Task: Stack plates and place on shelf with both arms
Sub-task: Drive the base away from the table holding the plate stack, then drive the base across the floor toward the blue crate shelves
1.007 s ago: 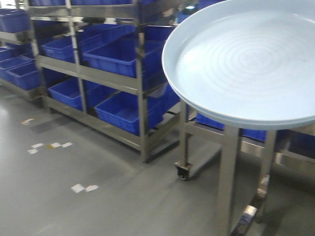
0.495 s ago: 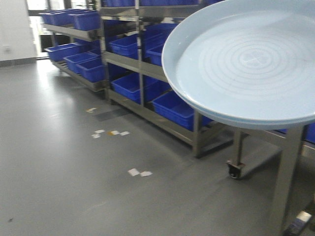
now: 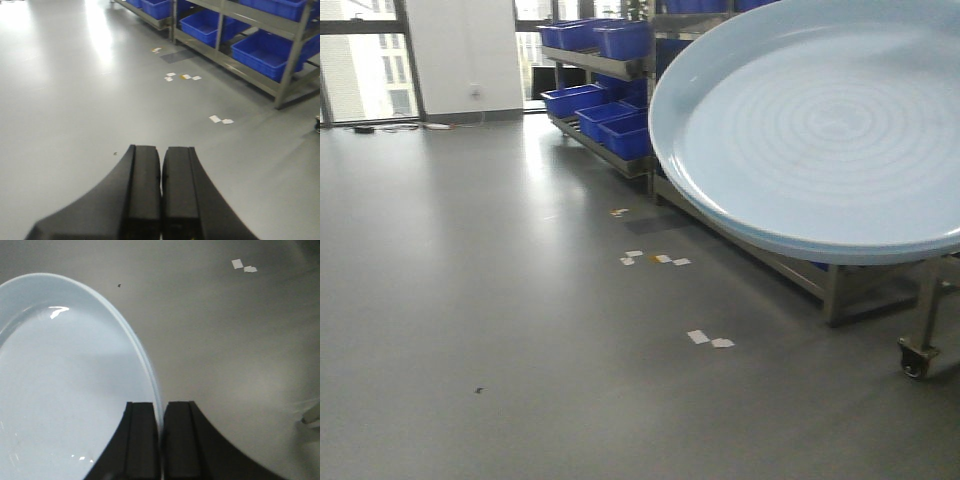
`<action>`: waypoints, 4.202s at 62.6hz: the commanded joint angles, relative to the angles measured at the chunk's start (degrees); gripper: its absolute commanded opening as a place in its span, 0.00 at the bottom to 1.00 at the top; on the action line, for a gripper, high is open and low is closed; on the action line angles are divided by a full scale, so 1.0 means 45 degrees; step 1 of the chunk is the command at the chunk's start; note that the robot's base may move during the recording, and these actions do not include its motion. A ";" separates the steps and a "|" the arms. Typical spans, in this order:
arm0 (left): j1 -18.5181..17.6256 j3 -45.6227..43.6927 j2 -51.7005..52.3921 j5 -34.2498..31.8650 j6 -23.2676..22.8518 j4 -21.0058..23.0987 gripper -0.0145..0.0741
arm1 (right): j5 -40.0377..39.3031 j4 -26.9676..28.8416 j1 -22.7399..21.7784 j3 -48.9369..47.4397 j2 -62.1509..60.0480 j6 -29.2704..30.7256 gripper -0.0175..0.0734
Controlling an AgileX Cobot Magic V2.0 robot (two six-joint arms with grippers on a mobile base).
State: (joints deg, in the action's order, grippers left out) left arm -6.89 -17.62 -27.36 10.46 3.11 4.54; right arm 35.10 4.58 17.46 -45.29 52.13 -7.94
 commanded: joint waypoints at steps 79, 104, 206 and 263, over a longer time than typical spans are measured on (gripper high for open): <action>0.0020 -0.0407 -0.0015 -0.1033 0.0021 0.0046 0.26 | -0.1115 0.0125 -0.0030 -0.0348 -0.0202 0.0080 0.24; 0.0020 -0.0407 -0.0015 -0.1033 0.0021 0.0046 0.26 | -0.1115 0.0125 -0.0030 -0.0348 -0.0202 0.0080 0.24; 0.0020 -0.0407 -0.0015 -0.1033 0.0021 0.0046 0.26 | -0.1115 0.0125 -0.0030 -0.0348 -0.0202 0.0080 0.24; 0.0020 -0.0407 -0.0015 -0.1033 0.0021 0.0046 0.26 | -0.1115 0.0125 -0.0030 -0.0348 -0.0202 0.0080 0.24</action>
State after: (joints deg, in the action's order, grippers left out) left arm -6.89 -17.62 -27.36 10.46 3.11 4.54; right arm 35.01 4.72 17.46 -45.29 52.13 -7.94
